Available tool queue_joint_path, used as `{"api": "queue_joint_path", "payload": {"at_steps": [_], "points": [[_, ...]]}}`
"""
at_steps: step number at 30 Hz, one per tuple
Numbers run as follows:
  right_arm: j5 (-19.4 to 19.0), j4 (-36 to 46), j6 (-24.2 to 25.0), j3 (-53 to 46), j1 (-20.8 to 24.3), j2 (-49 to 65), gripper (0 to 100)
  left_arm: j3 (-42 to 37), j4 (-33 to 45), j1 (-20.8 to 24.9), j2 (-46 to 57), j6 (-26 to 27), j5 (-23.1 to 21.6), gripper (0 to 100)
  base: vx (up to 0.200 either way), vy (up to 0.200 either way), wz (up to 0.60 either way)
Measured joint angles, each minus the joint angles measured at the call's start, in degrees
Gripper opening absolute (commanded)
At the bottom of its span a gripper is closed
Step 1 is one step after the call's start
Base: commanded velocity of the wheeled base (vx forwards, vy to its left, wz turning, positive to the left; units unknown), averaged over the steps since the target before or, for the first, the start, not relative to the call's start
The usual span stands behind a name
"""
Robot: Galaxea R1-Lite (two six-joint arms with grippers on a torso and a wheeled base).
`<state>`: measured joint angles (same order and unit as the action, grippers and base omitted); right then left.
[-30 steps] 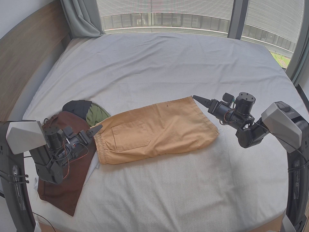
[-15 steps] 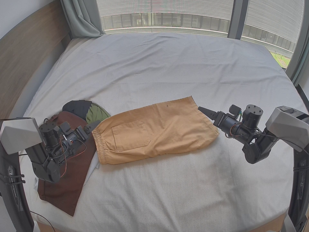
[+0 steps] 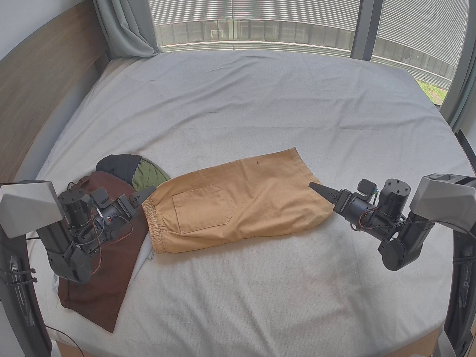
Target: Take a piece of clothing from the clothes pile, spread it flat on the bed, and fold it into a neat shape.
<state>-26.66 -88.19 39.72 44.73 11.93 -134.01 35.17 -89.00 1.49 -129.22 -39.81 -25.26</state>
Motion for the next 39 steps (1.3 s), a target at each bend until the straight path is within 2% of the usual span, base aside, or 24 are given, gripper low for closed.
{"api": "queue_joint_path", "payload": {"at_steps": [12, 25, 39], "points": [[0.0, 1.8, -0.1, -1.9, 1.5, -1.0, 100, -1.4, 0.0, 0.2, 0.5, 3.1, 0.0, 100, 0.000, 0.000, 0.00], [0.1, 6.7, -2.4, -3.6, 1.9, -2.0, 100, -1.5, 0.0, 0.2, 0.5, 3.3, 0.0, 100, 0.000, 0.000, 0.00], [0.1, 6.8, -2.4, -2.8, 2.2, -5.1, 100, -1.4, 0.0, 0.3, 0.4, 3.3, 0.0, 100, 0.000, 0.000, 0.00]]}}
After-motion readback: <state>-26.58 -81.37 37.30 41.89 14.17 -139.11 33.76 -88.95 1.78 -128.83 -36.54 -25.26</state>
